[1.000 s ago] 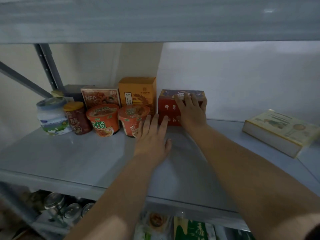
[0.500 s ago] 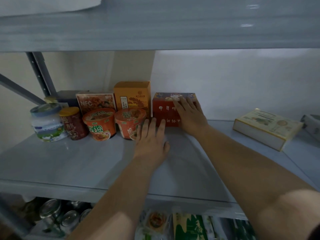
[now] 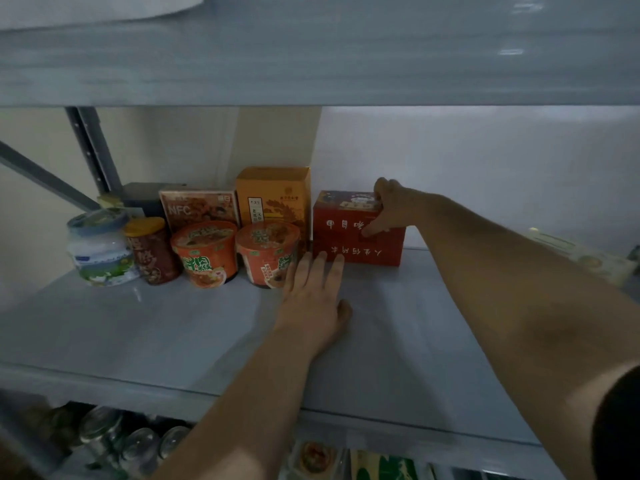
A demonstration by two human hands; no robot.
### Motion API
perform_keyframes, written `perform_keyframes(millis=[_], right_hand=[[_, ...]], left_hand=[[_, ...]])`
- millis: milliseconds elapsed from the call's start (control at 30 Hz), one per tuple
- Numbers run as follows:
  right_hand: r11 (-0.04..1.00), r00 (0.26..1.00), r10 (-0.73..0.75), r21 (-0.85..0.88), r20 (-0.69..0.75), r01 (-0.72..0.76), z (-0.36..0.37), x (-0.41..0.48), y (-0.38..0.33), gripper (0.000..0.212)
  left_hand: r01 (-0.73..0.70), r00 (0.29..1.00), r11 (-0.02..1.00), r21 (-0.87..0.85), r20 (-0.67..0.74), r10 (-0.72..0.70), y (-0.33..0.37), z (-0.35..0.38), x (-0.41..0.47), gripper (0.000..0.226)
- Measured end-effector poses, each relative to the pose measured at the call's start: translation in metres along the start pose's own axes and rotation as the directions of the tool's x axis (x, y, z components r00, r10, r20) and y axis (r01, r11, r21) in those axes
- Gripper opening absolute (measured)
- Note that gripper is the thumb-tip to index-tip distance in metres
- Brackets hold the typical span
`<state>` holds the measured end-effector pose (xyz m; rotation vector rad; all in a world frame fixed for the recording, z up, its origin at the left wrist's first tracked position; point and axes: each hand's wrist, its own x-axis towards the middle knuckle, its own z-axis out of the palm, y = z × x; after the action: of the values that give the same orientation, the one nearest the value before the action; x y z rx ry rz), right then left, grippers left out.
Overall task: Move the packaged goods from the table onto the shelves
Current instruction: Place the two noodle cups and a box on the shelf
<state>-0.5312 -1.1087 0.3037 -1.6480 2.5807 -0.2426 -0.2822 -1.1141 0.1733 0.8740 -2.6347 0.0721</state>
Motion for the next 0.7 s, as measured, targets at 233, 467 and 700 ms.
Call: perform_keyframes(millis=[233,467,700], right_hand=[[0.976,0.996,0.034,-0.215,0.088,-0.015,-0.013,0.012,-0.011,0.101],[0.984,0.993,0.073,0.155,0.09,-0.087,-0.005,-0.013,-0.004,0.095],[0.252,0.906,0.419,0.952,0.056,-0.175,0.018,-0.075,0.019,0.094]], left_hand=[[0.002,0.999,1.0,-0.029,0.042,0.0,-0.001,0.002,0.0,0.08],[0.005,0.994,0.998,-0.062,0.106,0.001,-0.002,0.0,0.001,0.068],[0.02,0.998,0.996,-0.085,0.064,-0.015,0.004,-0.003,-0.002,0.073]])
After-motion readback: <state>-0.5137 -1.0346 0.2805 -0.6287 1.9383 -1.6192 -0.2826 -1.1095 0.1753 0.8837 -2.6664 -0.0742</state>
